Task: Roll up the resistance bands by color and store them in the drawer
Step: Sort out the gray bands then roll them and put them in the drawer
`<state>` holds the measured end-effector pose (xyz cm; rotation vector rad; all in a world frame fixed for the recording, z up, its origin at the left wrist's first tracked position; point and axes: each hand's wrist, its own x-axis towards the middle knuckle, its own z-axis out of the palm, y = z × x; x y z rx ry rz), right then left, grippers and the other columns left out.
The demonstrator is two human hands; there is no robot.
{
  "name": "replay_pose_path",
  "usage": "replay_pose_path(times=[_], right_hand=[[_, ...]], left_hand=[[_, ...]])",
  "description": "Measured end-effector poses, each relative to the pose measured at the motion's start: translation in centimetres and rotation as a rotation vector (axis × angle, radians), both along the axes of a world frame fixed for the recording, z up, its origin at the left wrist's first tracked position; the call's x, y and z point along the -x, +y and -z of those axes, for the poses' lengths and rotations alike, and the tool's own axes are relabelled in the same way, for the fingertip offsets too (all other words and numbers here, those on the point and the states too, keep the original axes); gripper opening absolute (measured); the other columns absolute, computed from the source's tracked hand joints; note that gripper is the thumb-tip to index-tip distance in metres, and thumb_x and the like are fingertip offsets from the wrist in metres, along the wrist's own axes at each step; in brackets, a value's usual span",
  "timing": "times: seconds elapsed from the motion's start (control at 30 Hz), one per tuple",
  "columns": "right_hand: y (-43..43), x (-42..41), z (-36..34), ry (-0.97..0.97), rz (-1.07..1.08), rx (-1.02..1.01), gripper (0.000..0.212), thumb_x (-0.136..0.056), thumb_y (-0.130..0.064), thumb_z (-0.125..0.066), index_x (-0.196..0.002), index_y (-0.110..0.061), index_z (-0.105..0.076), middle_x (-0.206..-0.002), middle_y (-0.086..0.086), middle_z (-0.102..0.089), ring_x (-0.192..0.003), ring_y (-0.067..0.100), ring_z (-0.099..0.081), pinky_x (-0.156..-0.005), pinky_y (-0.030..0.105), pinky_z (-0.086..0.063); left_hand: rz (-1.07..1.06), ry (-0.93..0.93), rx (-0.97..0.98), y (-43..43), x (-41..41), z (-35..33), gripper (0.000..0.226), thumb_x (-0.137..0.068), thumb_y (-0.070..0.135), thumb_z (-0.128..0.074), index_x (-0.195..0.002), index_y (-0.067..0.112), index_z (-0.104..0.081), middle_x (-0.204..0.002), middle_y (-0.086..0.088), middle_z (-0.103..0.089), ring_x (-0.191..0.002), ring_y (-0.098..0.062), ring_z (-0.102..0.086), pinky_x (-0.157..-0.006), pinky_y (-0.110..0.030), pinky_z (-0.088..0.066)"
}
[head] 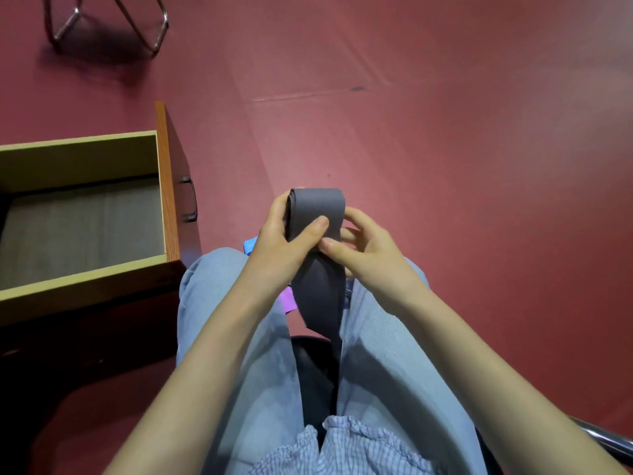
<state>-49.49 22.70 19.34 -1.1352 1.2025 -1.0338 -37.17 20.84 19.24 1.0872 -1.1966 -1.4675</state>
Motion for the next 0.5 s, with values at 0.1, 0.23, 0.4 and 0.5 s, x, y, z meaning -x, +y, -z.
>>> replay_pose_path(times=[0.1, 0.23, 0.4, 0.5], right_hand=[[-0.3, 0.1, -0.1, -0.043, 0.084, 0.066, 0.039, -0.081, 0.004, -0.059, -0.103, -0.027, -0.052, -0.095, -0.005, -0.065, -0.087, 0.005, -0.063, -0.07, 0.016, -0.052], [-1.0, 0.0, -0.6, -0.072, 0.162, 0.131, 0.04, -0.081, 0.006, -0.059, -0.103, -0.027, -0.051, -0.095, -0.005, -0.064, -0.086, 0.001, -0.061, -0.067, 0.019, -0.053], [-0.8, -0.1, -0.7, -0.043, 0.131, 0.22, 0.035, -0.08, 0.014, -0.054, -0.09, -0.019, -0.052, -0.083, -0.009, -0.061, -0.067, -0.005, -0.058, -0.063, 0.013, -0.05], [-0.8, 0.1, -0.6, -0.064, 0.056, 0.211, 0.037, -0.079, 0.02, -0.05, -0.084, -0.017, -0.053, -0.089, -0.003, -0.062, -0.072, -0.002, -0.06, -0.067, 0.017, -0.051]], left_hand=[[0.087, 0.073, -0.153, 0.2, -0.8, 0.7, 0.042, -0.085, 0.029, -0.056, -0.125, 0.02, -0.045, -0.117, 0.003, -0.062, -0.109, -0.011, -0.06, -0.094, -0.028, -0.047], [0.239, 0.173, -0.364, 1.3, -0.9, 1.5, 0.028, -0.094, 0.03, -0.035, -0.1, 0.022, -0.062, -0.093, 0.011, -0.073, -0.092, -0.001, -0.066, -0.08, -0.016, -0.052], [0.192, 0.186, -0.356, 0.9, -1.1, 1.0, 0.029, -0.095, 0.031, -0.036, -0.093, 0.022, -0.063, -0.09, 0.008, -0.071, -0.08, -0.001, -0.068, -0.067, -0.017, -0.056], [0.26, 0.238, -0.373, 0.6, -1.3, 0.5, 0.043, -0.096, 0.044, -0.019, -0.096, 0.032, -0.06, -0.087, 0.013, -0.073, -0.082, 0.0, -0.067, -0.07, -0.018, -0.056]])
